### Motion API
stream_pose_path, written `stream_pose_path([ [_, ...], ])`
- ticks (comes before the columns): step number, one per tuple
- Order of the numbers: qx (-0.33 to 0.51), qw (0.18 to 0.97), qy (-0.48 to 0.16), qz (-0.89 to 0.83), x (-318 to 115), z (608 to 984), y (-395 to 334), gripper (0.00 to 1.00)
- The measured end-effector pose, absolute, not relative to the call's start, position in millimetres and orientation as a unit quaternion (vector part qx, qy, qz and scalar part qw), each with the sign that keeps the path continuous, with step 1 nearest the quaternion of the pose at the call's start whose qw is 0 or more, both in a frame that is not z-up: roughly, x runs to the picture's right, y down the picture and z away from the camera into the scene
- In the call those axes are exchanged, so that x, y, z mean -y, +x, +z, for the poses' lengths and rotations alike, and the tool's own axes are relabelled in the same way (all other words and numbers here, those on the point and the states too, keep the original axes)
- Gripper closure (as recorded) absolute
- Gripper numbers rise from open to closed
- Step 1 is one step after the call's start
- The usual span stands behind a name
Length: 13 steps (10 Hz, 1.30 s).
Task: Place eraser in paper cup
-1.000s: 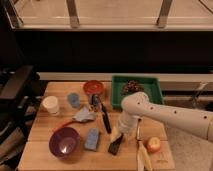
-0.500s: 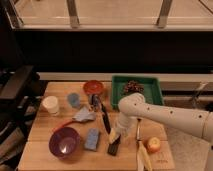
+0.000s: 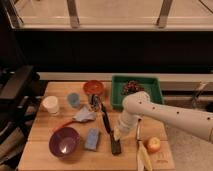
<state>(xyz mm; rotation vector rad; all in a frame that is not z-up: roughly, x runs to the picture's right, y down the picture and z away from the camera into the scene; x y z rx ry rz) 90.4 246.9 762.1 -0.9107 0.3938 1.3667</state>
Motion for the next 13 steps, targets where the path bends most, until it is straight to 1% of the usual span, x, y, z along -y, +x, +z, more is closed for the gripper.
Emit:
stream_pose_path([
  [2, -0.154, 0.674, -0.371, 0.619, -207.3, 750.6, 112.1, 1.00],
  [4, -0.136, 0.676, -0.357, 0.630, -181.2, 745.9, 127.0, 1.00],
  [7, -0.075, 0.677, -0.352, 0.642, -121.5, 735.1, 131.4, 1.00],
  [10, 0.005, 0.696, -0.366, 0.618, -67.0, 712.6, 103.8, 1.00],
  [13, 0.017, 0.698, -0.369, 0.613, -60.3, 709.2, 98.2, 1.00],
])
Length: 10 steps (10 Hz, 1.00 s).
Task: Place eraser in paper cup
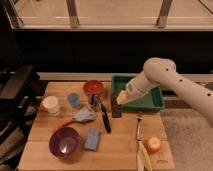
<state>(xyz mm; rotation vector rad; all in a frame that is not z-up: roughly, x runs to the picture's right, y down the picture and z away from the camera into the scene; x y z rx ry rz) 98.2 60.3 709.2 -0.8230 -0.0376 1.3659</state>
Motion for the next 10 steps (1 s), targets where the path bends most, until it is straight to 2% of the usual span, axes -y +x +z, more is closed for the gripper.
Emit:
stream_pose_path([
  [4, 0.017, 0.699, -0.369, 0.613, -60.7, 709.6, 97.5, 1.00],
  [6, 0.049, 0.709, -0.365, 0.601, -50.4, 706.8, 90.9, 1.00],
  [10, 0.143, 0.756, -0.347, 0.536, -6.9, 692.3, 10.0, 1.00],
])
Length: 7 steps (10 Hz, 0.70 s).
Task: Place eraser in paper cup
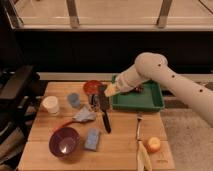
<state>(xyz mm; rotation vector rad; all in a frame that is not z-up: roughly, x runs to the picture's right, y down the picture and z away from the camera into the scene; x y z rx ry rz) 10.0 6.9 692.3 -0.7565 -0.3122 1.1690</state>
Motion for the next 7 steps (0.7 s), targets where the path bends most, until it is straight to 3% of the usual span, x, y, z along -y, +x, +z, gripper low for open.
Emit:
stream_pose_path([
  [5, 0.283, 0.778, -0.345, 0.442, 33.6, 681.9, -110.5, 1.00],
  [7, 0.303, 0.775, -0.348, 0.433, 39.2, 680.0, -124.4, 1.00],
])
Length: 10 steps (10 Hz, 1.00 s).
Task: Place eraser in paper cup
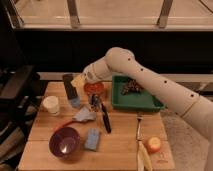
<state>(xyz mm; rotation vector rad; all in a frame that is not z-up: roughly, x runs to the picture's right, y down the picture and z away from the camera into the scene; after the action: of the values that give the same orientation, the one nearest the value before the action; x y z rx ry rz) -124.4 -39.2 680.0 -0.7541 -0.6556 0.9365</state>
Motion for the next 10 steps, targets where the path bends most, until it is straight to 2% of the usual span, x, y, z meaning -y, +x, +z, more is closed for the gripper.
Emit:
stream_pose_path([
  [4, 0.302, 0.777, -0.346, 0.431, 39.4, 679.9, -124.4, 1.00],
  [5, 0.311, 0.785, -0.327, 0.424, 44.8, 681.7, -126.2, 1.00],
  [10, 0.385, 0.782, -0.292, 0.394, 58.5, 715.0, -186.5, 1.00],
])
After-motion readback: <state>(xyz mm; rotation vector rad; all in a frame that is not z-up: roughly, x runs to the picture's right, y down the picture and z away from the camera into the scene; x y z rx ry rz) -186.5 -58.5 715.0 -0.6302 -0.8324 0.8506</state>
